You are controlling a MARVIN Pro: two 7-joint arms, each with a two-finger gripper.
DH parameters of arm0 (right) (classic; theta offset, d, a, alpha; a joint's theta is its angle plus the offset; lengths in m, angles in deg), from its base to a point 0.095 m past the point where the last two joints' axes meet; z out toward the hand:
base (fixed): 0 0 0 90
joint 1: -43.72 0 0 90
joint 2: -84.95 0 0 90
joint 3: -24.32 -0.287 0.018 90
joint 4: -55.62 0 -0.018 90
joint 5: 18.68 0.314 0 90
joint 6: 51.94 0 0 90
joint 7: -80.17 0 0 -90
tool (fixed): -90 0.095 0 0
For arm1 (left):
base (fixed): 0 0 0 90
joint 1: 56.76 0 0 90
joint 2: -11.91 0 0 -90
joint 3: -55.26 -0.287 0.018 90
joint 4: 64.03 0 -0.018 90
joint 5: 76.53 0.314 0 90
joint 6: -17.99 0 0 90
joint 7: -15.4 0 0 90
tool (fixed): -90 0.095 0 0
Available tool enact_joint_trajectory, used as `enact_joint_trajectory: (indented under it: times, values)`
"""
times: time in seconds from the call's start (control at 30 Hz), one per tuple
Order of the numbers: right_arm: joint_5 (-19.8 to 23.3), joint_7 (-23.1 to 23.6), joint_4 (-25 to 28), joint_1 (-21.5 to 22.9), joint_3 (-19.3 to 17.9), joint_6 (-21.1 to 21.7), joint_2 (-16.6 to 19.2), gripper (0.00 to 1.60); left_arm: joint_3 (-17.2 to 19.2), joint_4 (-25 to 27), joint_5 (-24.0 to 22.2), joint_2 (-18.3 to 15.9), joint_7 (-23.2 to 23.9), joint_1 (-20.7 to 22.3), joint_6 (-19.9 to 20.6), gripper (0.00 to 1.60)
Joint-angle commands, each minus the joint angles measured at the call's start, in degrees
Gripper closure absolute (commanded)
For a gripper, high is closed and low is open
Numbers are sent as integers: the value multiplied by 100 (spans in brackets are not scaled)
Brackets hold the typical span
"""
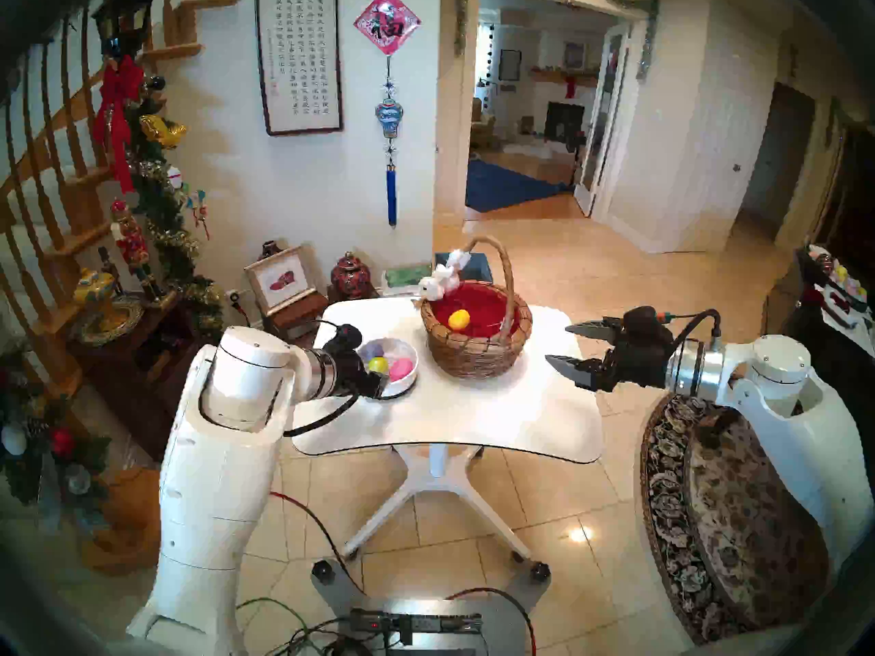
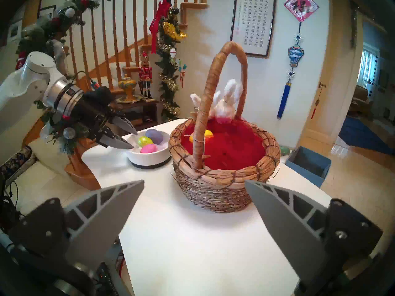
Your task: Put easter egg into basket
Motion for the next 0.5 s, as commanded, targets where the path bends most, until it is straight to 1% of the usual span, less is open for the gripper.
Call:
enact_joint_trajectory:
  times: [0.0, 0.07, 0.1, 0.13, 0.17, 0.27, 0.3, 0.47]
  values:
    - [-6, 6, 8, -1, -32, -11, 19, 0, -21, 4, -12, 43, 557, 138, -13, 32]
    - [-5, 5, 8, -1, -31, -12, 19, 0, -35, -28, 9, 54, 561, 156, -13, 49]
    - [-5, 5, 8, -1, -31, -12, 20, 0, -33, -38, 33, 59, 595, 165, -13, 50]
    - [-4, 5, 8, -1, -31, -12, 20, 0, -48, -39, 13, 59, 531, 164, -13, 50]
    - [-4, 5, 9, -2, -31, -12, 20, 0, -43, -47, 48, 65, 585, 175, -13, 46]
    - [-3, 4, 9, -2, -31, -13, 21, 0, -60, -67, 67, 76, 579, 194, -13, 45]
    - [-3, 4, 9, -2, -31, -13, 22, 0, -69, -77, 76, 83, 575, 202, -13, 42]
    - [-1, 2, 9, -3, -30, -14, 23, 0, -93, -106, 149, 121, 570, 225, -13, 40]
